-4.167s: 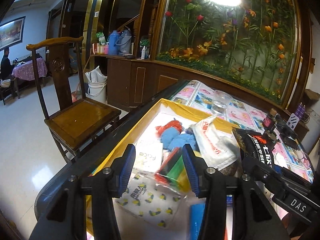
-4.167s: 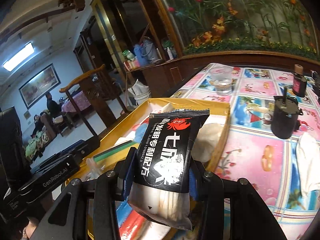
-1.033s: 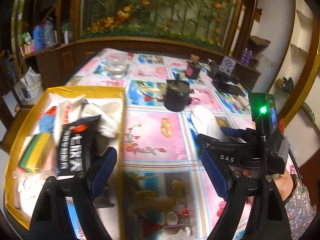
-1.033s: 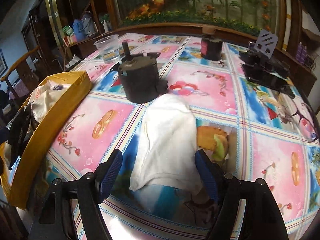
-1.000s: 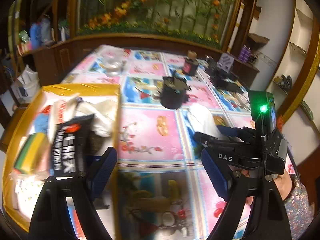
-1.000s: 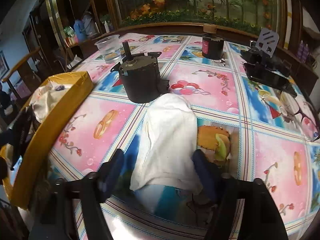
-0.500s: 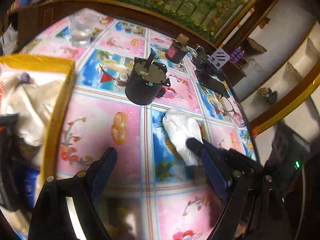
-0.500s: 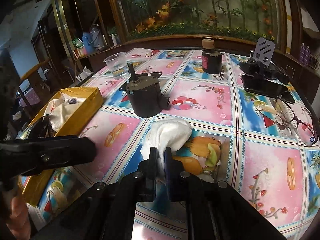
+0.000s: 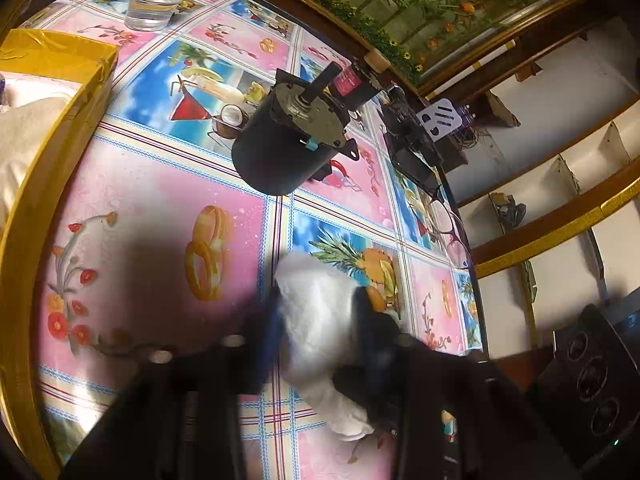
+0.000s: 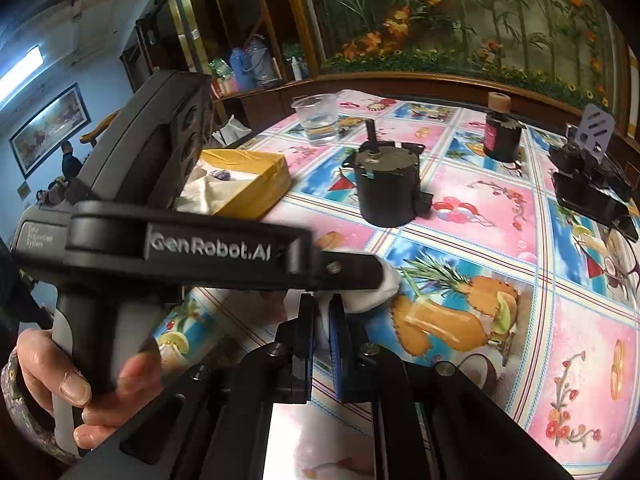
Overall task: Organize soft objects
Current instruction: 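Grasp the white cloth with the right tool while the left tool grasps it beside, then carry the white cloth into the tray with both tools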
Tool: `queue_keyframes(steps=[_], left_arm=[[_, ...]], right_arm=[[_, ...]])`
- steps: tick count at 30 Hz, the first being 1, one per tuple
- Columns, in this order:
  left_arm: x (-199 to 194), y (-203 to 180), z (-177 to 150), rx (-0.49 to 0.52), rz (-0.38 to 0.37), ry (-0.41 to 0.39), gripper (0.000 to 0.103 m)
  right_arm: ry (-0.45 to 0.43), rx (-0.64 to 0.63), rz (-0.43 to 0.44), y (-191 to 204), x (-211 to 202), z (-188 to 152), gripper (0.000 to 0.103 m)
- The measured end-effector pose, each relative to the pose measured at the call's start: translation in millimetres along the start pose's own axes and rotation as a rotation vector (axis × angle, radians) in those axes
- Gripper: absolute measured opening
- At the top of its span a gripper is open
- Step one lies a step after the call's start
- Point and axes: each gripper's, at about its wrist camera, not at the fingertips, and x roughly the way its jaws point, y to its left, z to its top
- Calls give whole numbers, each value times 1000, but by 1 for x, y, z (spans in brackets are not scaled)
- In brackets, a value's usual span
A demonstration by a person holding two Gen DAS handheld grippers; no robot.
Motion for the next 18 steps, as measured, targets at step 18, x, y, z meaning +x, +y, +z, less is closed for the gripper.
queue_keyframes(steps=[18], left_arm=[[-27, -33, -17, 238, 216, -218, 22]], right_arm=[[14, 10, -74, -8, 5, -1, 8]])
